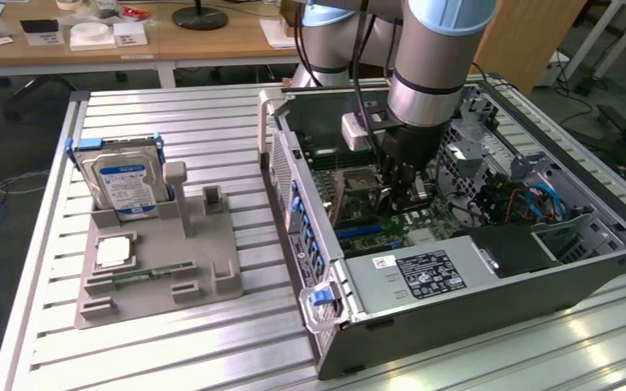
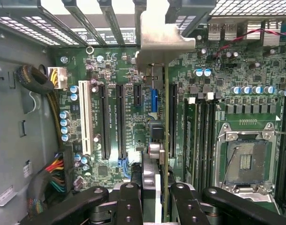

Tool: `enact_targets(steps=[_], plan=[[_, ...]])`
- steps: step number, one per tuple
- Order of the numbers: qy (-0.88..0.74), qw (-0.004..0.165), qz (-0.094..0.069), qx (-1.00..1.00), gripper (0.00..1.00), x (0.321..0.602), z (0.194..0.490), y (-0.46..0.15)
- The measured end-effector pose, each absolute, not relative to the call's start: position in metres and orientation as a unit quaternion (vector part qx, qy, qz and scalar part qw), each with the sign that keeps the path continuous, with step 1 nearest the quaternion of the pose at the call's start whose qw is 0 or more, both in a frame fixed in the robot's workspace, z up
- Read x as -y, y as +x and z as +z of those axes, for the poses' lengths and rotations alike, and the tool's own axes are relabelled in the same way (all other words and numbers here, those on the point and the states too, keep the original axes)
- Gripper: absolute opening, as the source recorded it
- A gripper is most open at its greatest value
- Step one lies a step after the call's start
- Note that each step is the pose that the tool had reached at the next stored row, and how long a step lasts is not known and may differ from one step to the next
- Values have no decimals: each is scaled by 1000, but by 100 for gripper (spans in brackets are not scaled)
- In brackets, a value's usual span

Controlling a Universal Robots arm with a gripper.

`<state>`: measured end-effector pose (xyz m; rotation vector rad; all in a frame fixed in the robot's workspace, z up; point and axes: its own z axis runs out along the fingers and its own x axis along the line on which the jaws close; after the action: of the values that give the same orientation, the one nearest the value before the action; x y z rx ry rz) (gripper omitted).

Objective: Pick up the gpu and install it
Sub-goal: 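Insert the gpu into the slot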

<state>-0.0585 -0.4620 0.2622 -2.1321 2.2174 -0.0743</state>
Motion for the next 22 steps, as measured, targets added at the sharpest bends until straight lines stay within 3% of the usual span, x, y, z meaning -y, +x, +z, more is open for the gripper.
enact_targets(steps=[22], plan=[[-693,32,-24,-720,28,462,250,-73]])
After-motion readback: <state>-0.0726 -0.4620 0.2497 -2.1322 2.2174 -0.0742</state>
